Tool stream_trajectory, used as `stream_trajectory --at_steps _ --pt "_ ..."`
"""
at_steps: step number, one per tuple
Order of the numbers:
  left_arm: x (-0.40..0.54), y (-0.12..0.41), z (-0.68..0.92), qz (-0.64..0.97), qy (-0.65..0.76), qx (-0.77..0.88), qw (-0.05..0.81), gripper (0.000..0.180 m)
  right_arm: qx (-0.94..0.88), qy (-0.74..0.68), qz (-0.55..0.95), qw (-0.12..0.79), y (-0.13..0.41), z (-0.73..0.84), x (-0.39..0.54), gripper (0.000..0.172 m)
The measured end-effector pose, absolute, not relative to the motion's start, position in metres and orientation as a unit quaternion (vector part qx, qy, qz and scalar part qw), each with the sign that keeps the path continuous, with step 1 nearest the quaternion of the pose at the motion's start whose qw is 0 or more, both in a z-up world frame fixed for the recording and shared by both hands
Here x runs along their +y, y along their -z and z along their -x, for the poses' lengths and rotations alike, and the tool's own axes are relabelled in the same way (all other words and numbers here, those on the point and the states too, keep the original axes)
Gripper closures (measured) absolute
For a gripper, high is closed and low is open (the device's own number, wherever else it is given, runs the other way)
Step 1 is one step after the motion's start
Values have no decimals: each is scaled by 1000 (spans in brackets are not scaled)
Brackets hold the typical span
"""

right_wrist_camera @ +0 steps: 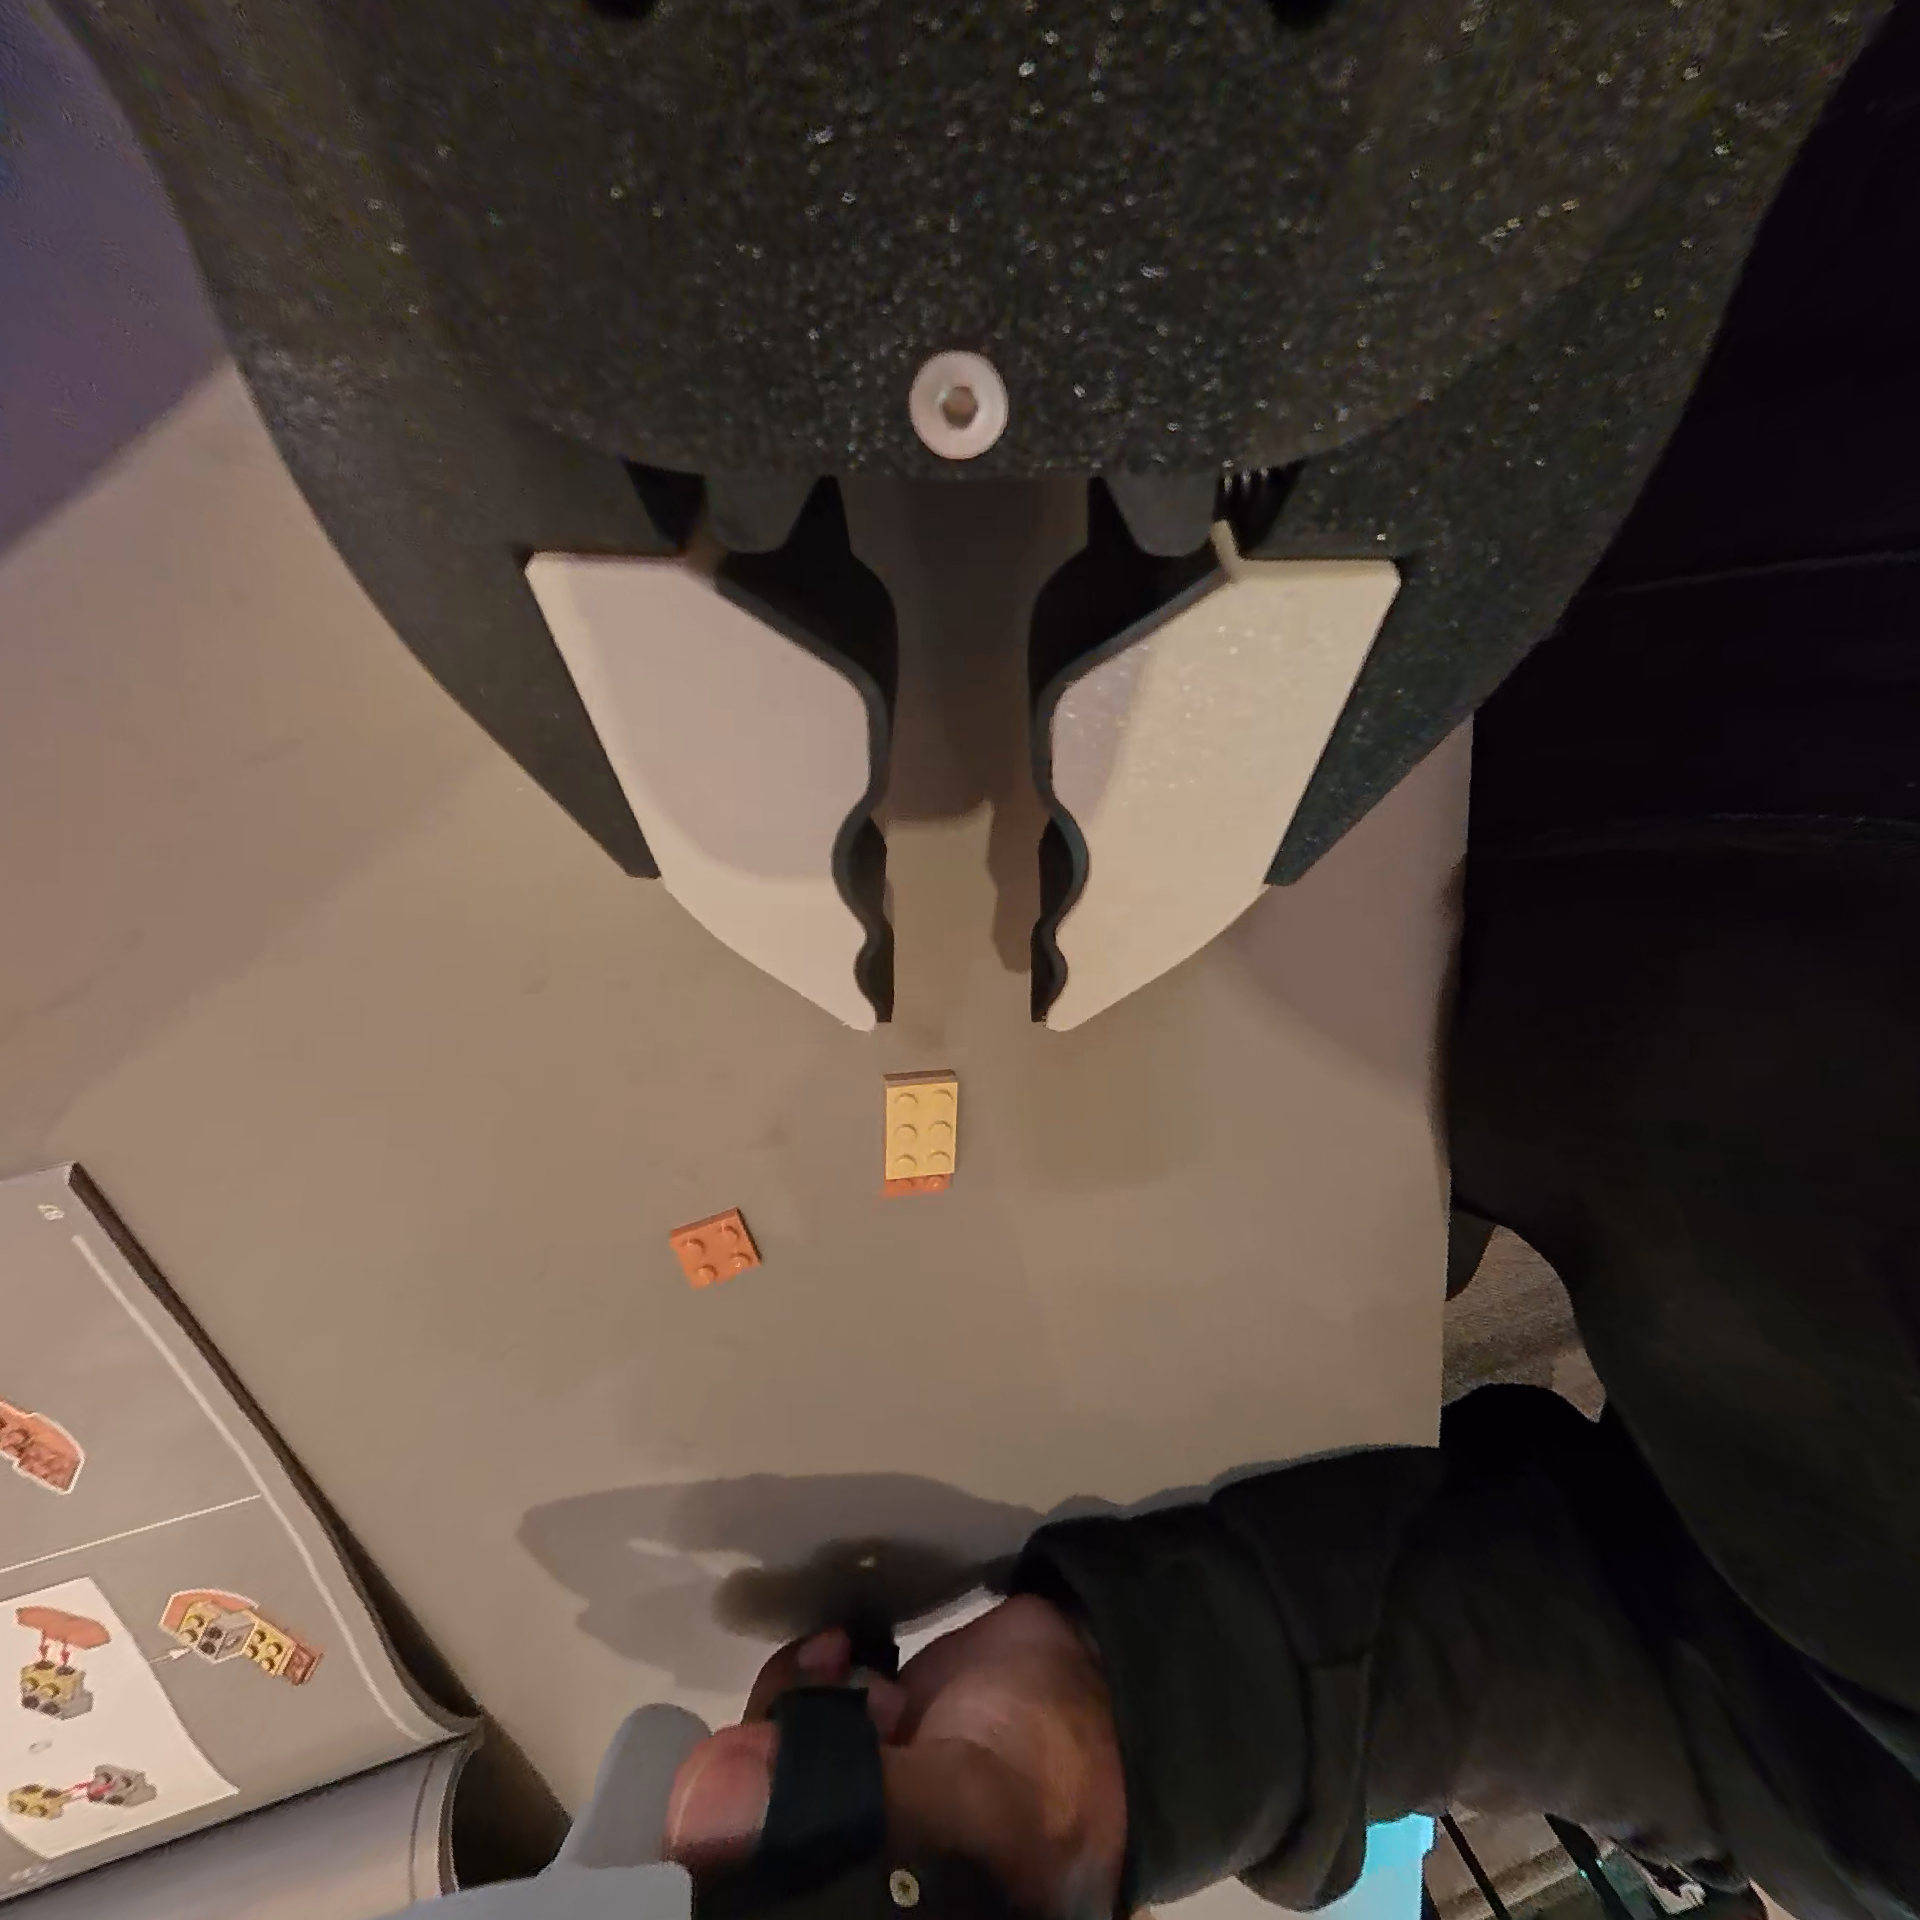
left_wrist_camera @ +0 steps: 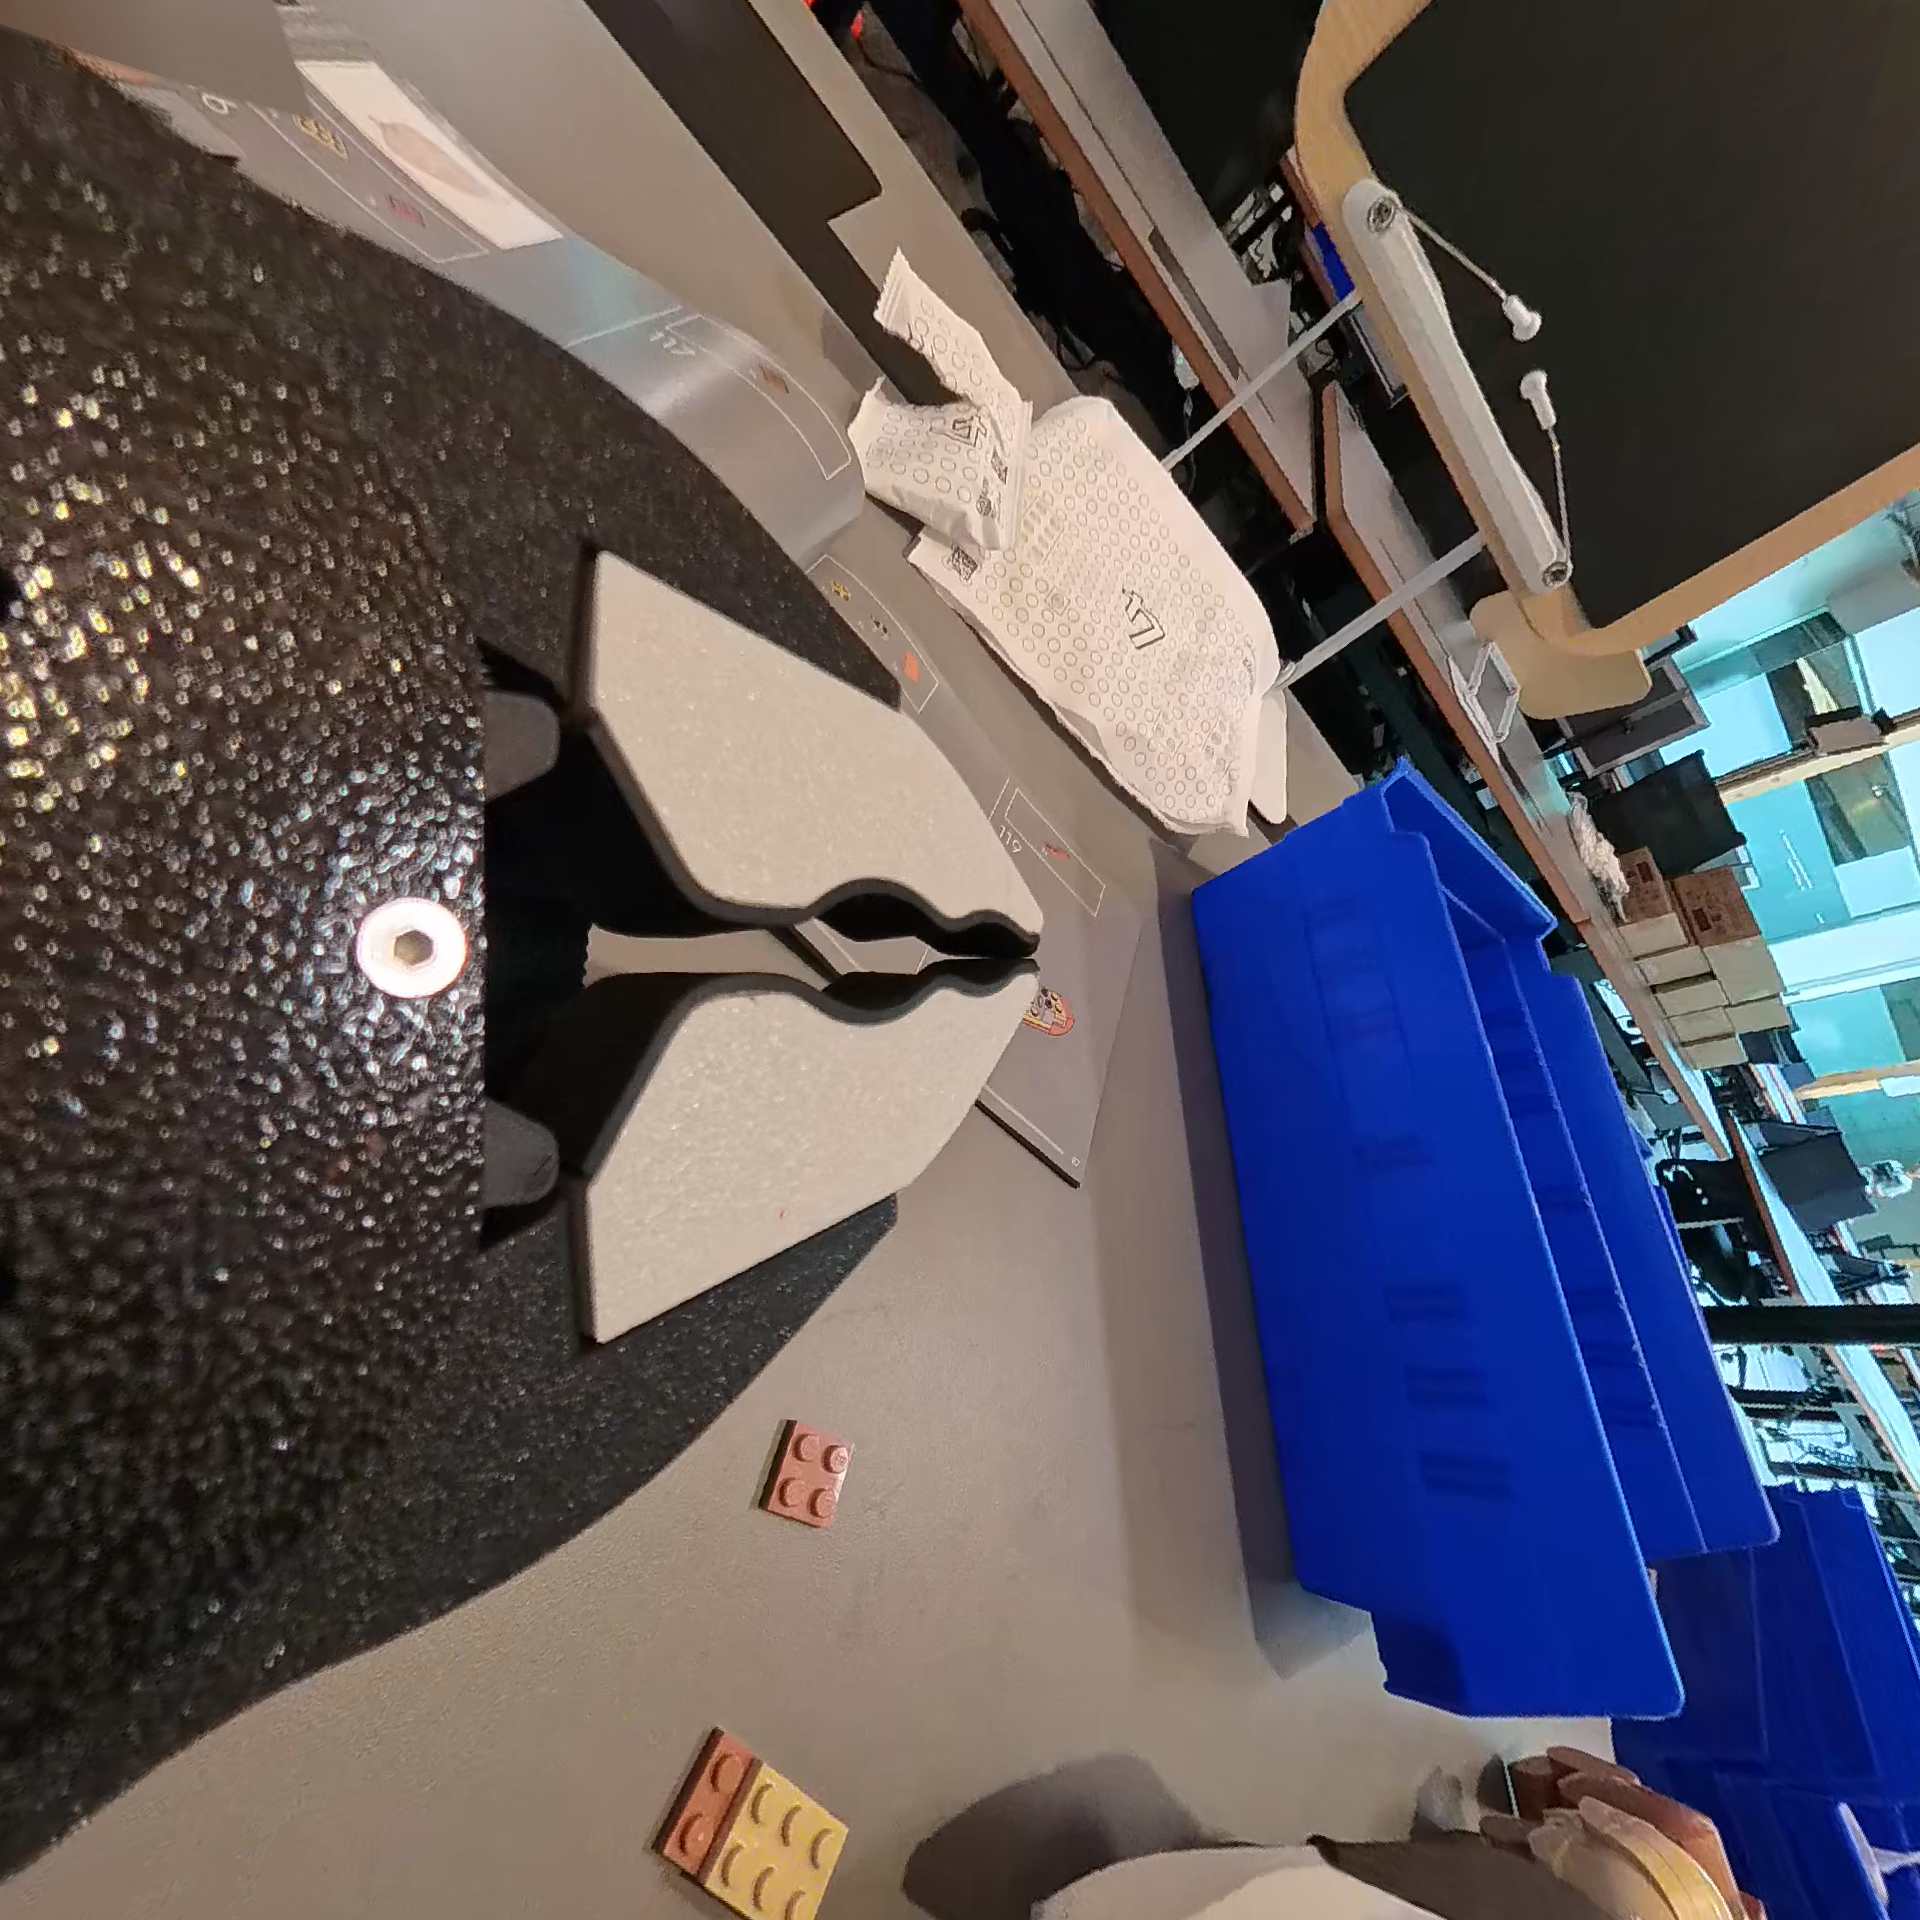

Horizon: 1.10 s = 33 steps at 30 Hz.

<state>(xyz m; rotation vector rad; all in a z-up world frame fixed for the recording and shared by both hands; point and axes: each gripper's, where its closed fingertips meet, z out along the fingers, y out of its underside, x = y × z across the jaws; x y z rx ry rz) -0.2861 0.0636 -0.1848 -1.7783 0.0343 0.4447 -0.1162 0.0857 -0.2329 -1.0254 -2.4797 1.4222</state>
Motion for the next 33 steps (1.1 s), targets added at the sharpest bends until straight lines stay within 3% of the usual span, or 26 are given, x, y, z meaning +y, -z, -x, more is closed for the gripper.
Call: stream_trajectory --at_steps 19,25,30,33 --pt "60 185 285 772 -184 13 609 180 -801 -488 346 25 228 115 82 146" --pt "59 185 288 771 -186 8 609 180 -765 -570 298 -32 153 84 84 148" --pt "56 183 291 768 -188 1 612 180 -773 -545 309 95 89 101 178 151" --pt "57 184 292 770 -188 -1 609 180 -808 -439 348 183 95 145 256 150"
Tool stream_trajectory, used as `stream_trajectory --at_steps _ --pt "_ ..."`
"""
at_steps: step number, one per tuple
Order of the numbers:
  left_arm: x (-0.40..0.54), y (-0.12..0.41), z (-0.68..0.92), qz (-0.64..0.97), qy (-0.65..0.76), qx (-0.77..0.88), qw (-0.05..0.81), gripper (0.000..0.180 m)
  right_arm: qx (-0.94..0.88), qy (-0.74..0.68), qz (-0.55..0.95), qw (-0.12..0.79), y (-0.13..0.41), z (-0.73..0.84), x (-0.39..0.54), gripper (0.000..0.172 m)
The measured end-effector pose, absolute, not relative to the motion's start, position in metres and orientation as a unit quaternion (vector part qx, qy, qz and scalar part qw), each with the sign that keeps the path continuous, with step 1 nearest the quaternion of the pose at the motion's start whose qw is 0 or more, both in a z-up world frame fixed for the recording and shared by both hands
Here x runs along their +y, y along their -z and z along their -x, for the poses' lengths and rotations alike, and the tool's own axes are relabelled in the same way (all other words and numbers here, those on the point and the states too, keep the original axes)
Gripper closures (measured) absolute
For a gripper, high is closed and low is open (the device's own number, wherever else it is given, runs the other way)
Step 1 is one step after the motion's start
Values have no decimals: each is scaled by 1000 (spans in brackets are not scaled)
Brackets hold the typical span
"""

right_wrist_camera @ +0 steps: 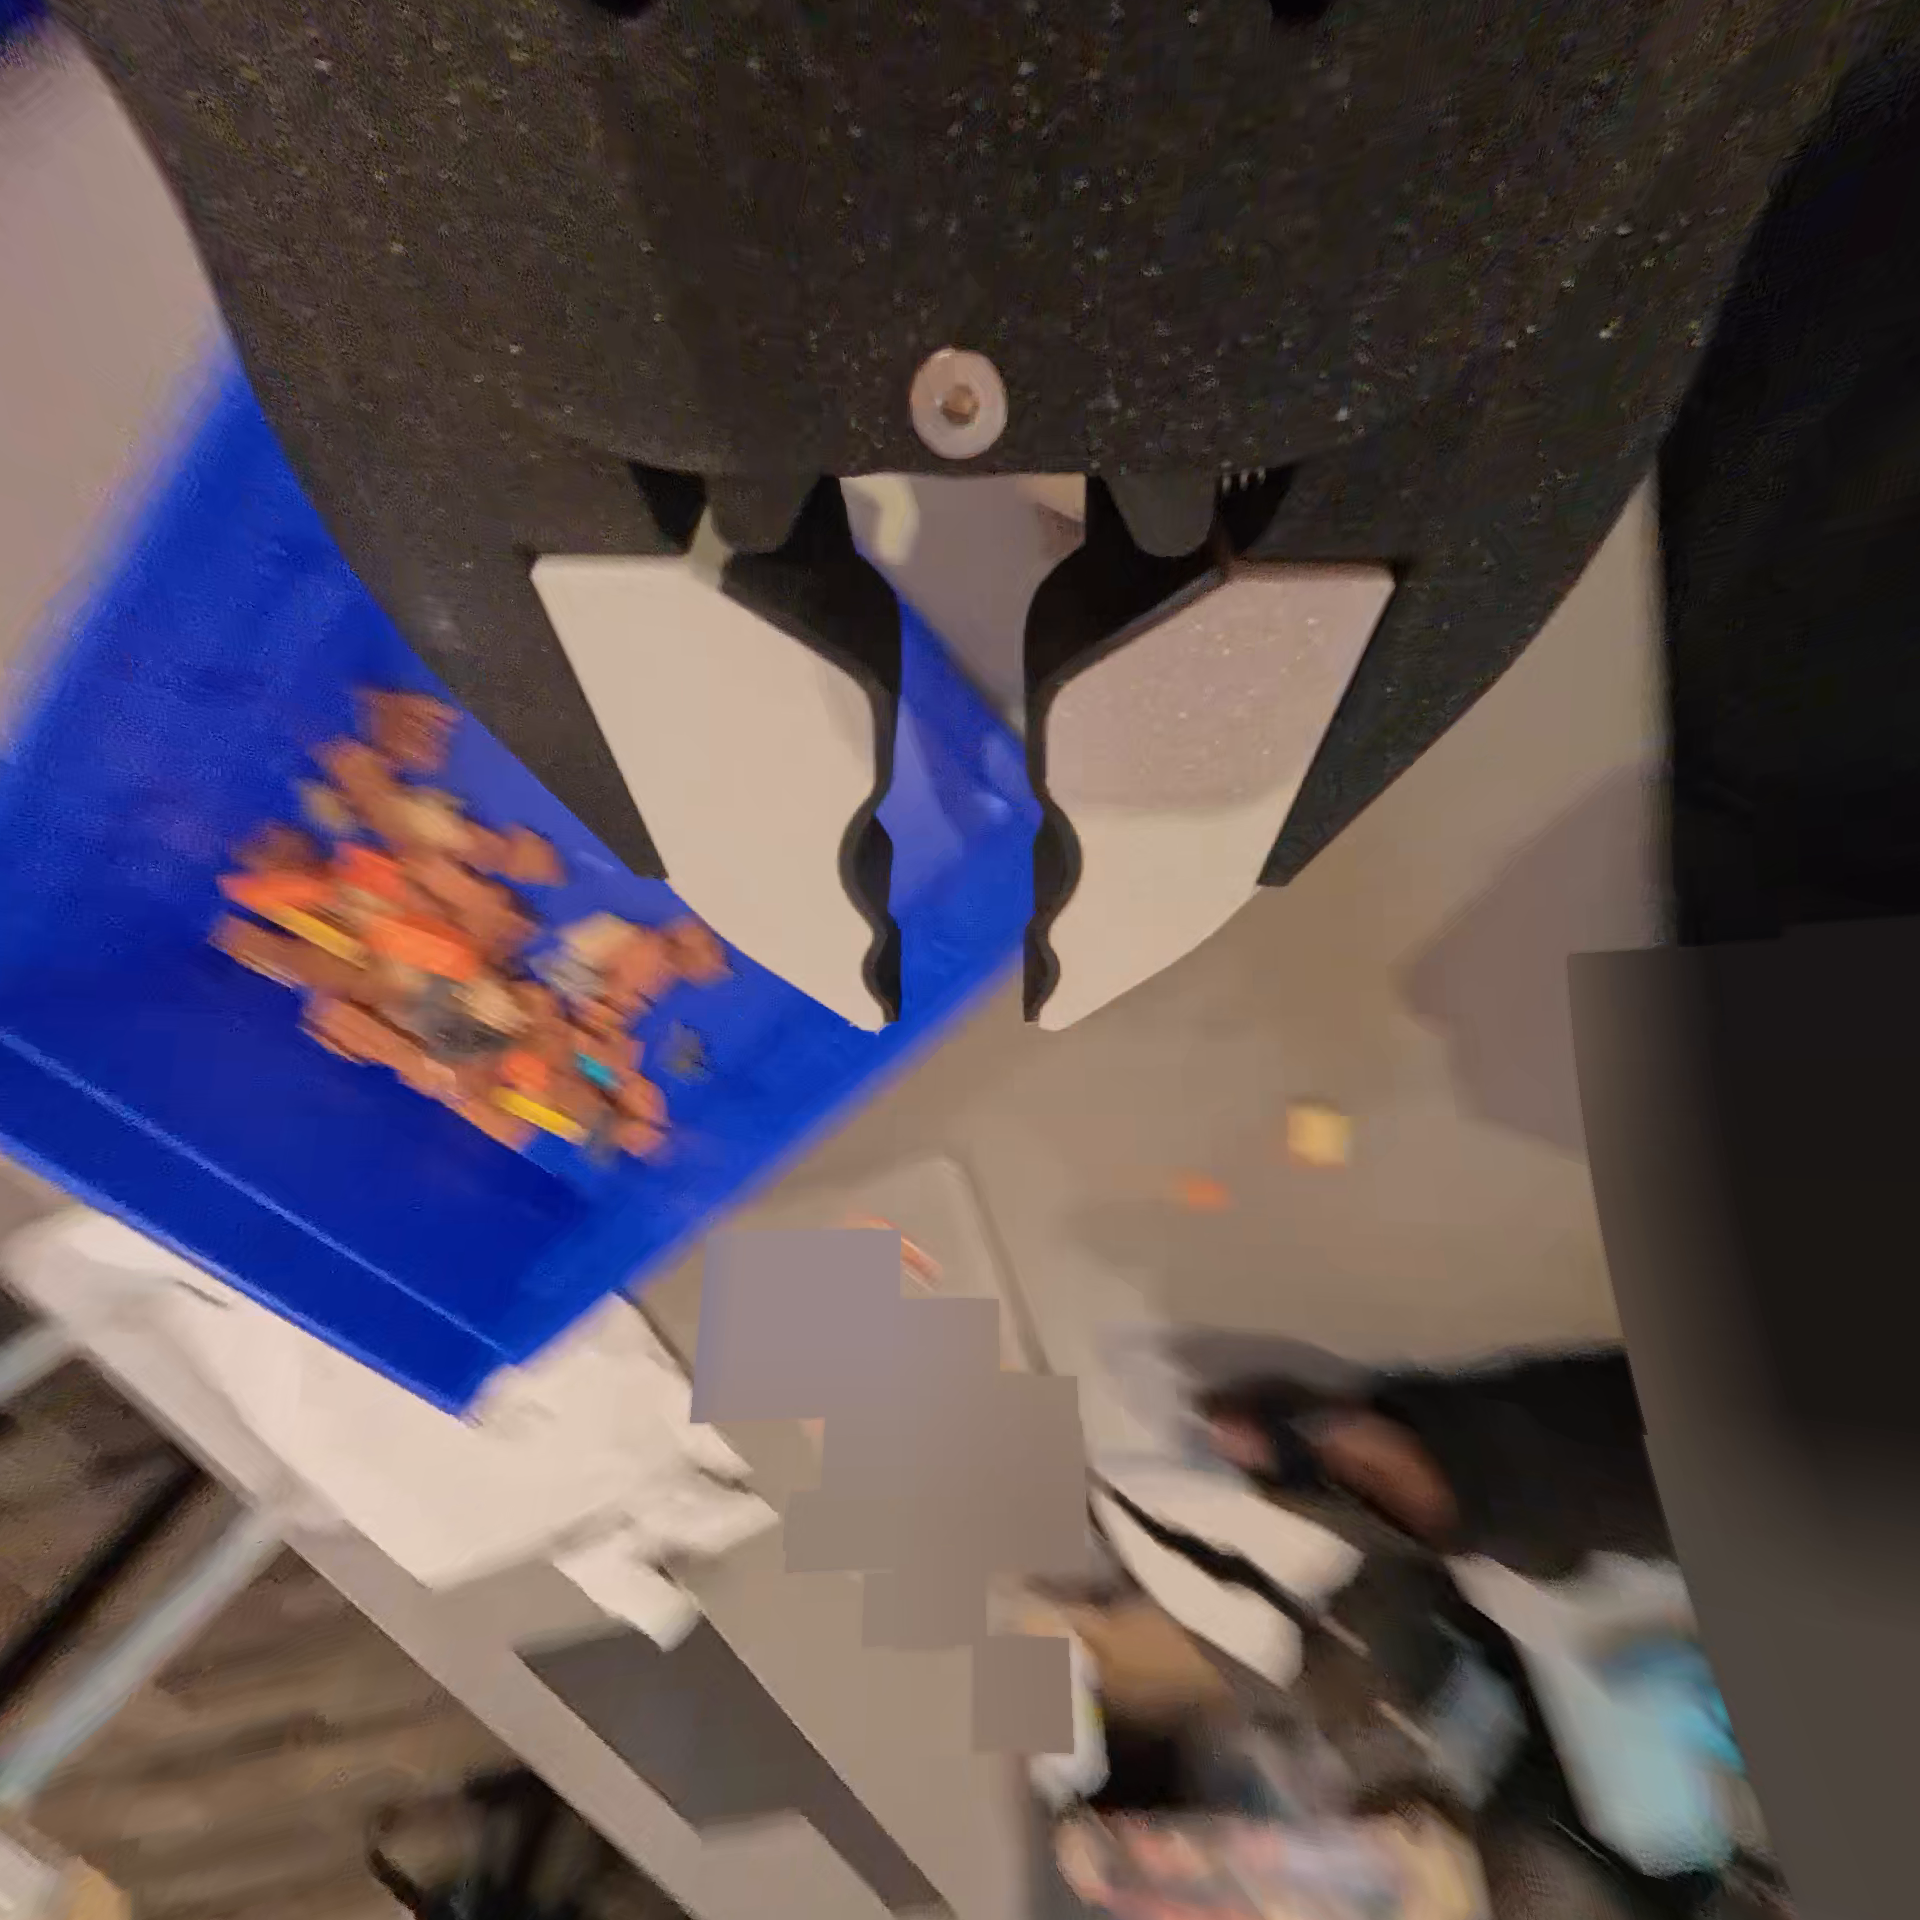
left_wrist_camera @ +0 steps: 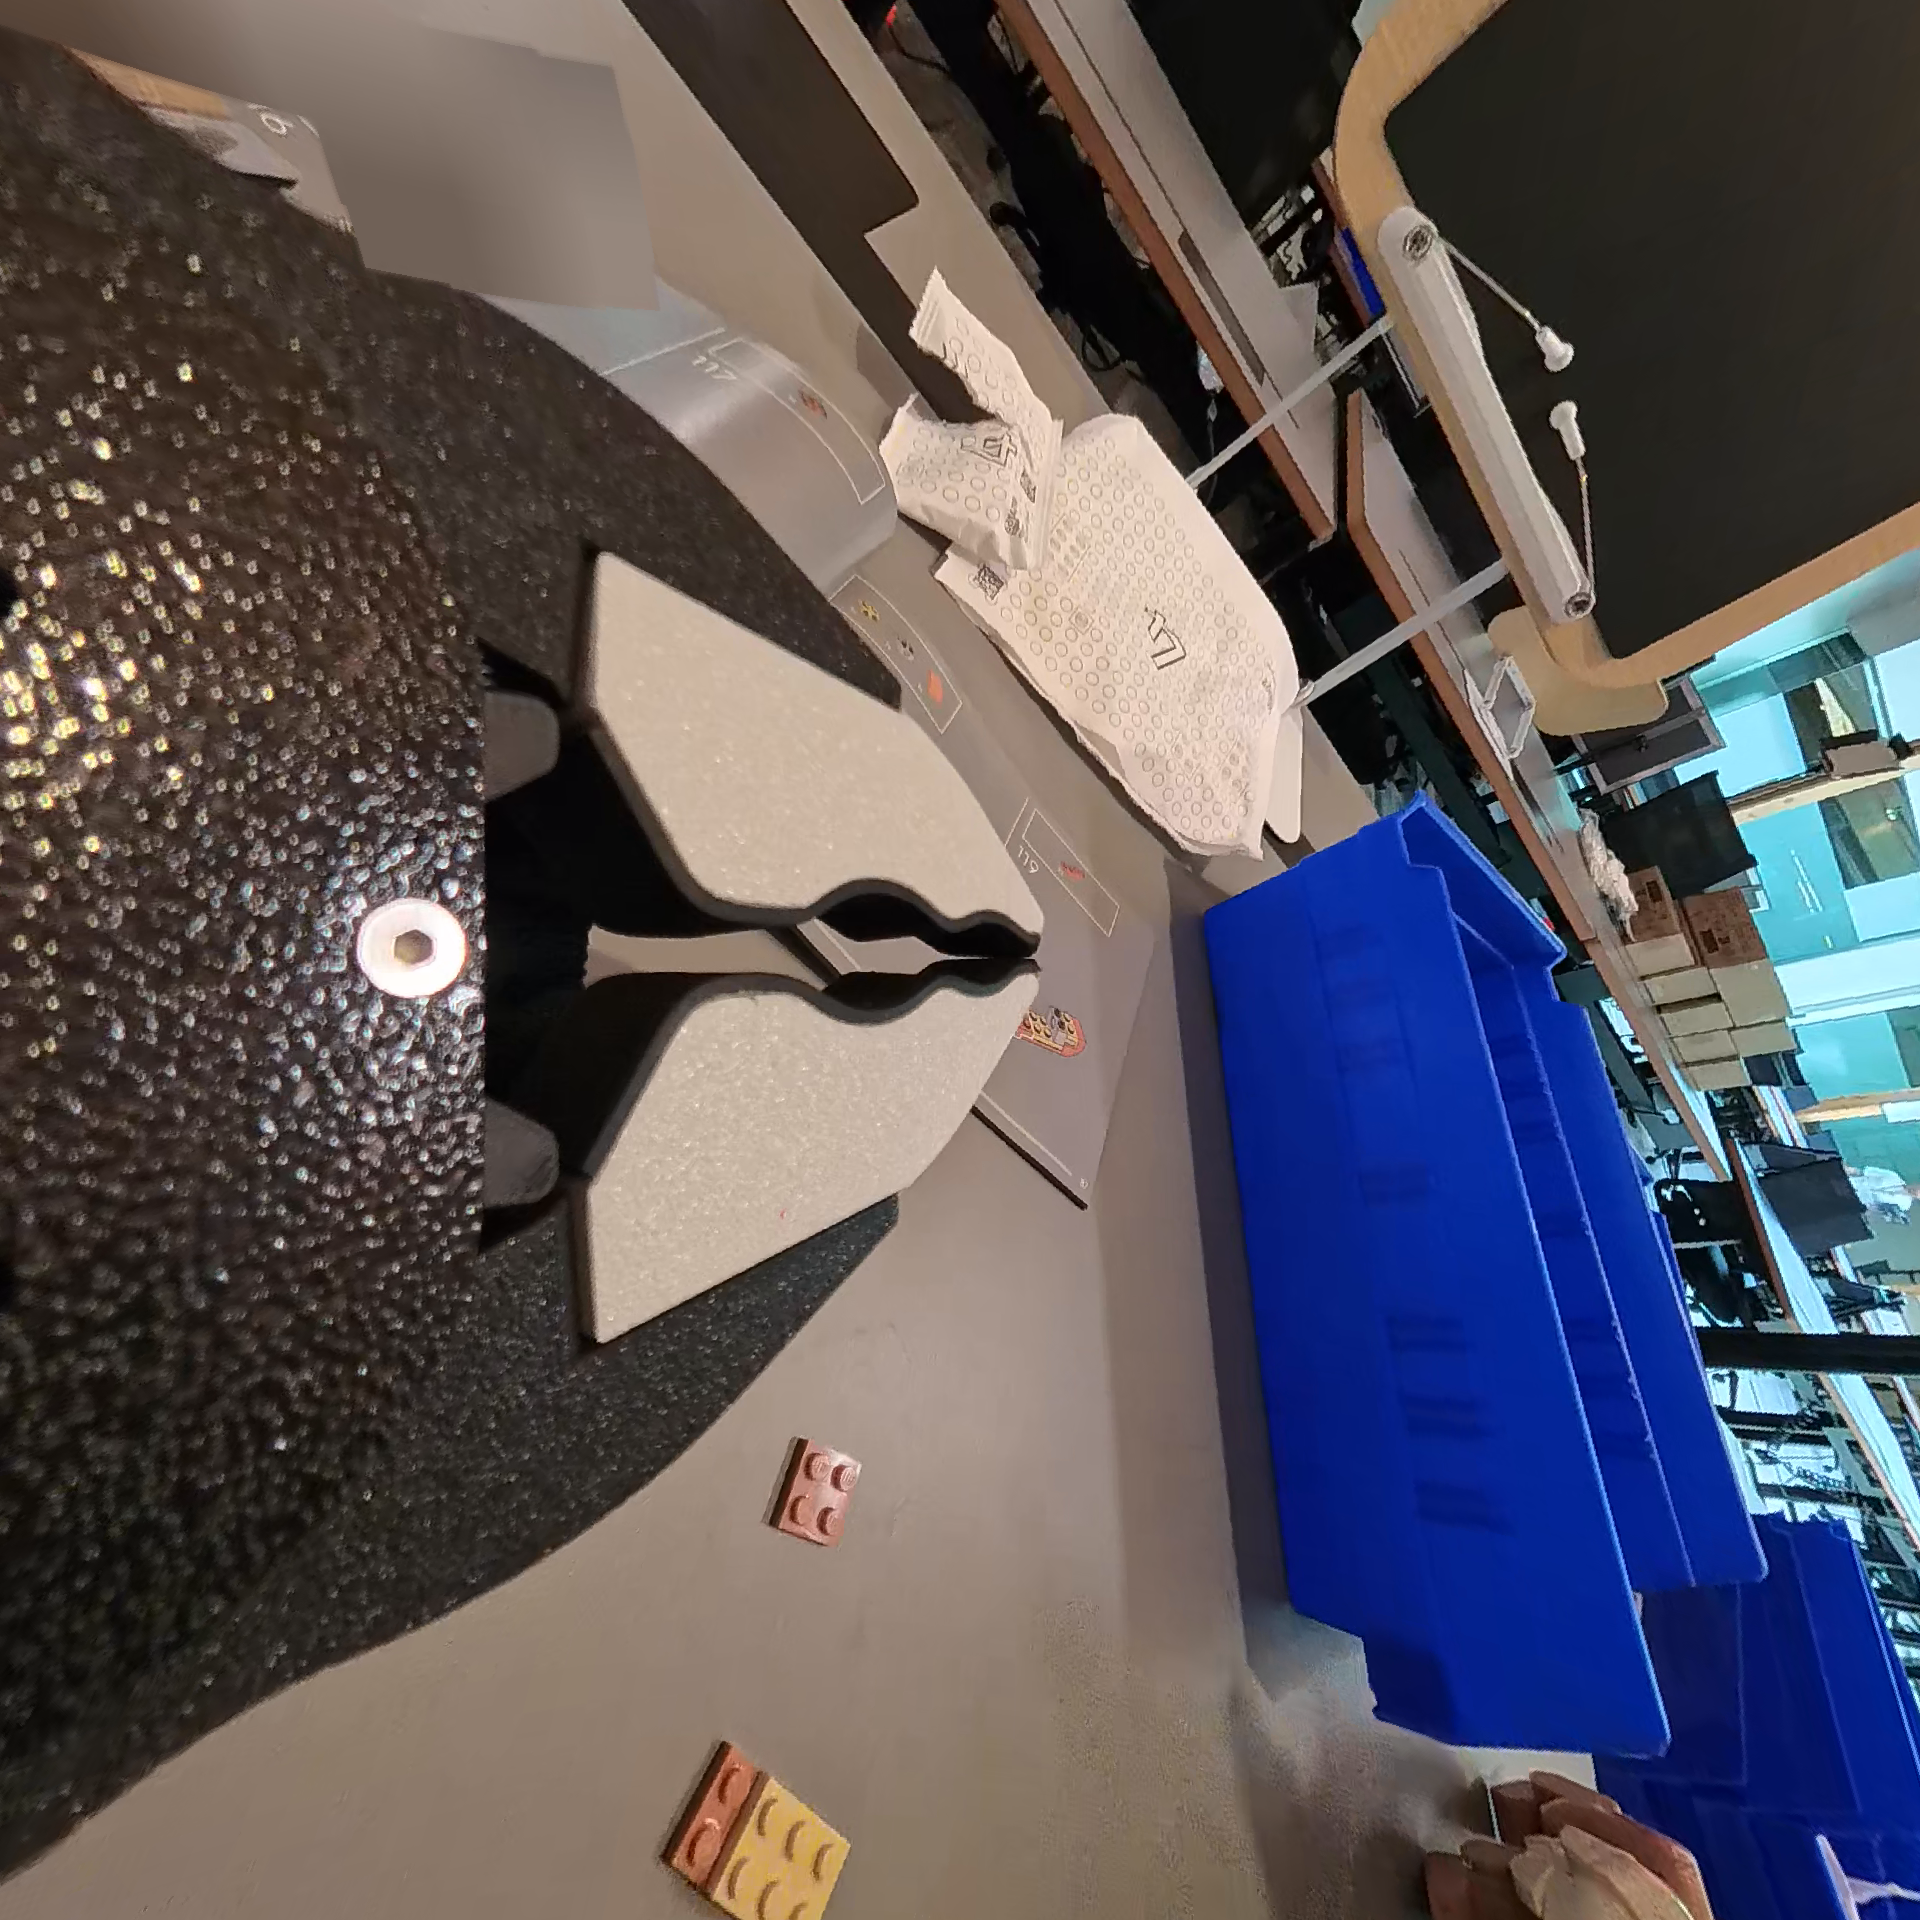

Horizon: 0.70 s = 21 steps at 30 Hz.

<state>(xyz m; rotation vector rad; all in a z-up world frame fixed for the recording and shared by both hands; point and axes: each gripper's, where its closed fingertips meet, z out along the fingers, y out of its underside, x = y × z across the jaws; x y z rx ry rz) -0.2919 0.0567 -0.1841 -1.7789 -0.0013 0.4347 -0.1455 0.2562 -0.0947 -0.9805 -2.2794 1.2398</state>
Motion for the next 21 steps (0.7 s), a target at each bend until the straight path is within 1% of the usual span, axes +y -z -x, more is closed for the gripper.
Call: stream_trajectory --at_steps 1,3,6,12,21 --pt "57 185 292 771 -190 1 607 180 -822 -400 356 195 103 160 280 147" --pt "58 186 293 773 -198 3 603 180 -841 -352 364 192 117 186 314 144" --pt "61 187 297 775 -209 2 597 180 -849 -344 353 190 120 221 336 143" --pt "70 186 305 772 -226 -14 594 180 -872 -330 312 182 121 262 336 142" --pt "72 188 305 772 -248 -10 585 180 -897 -294 301 136 163 273 337 141"
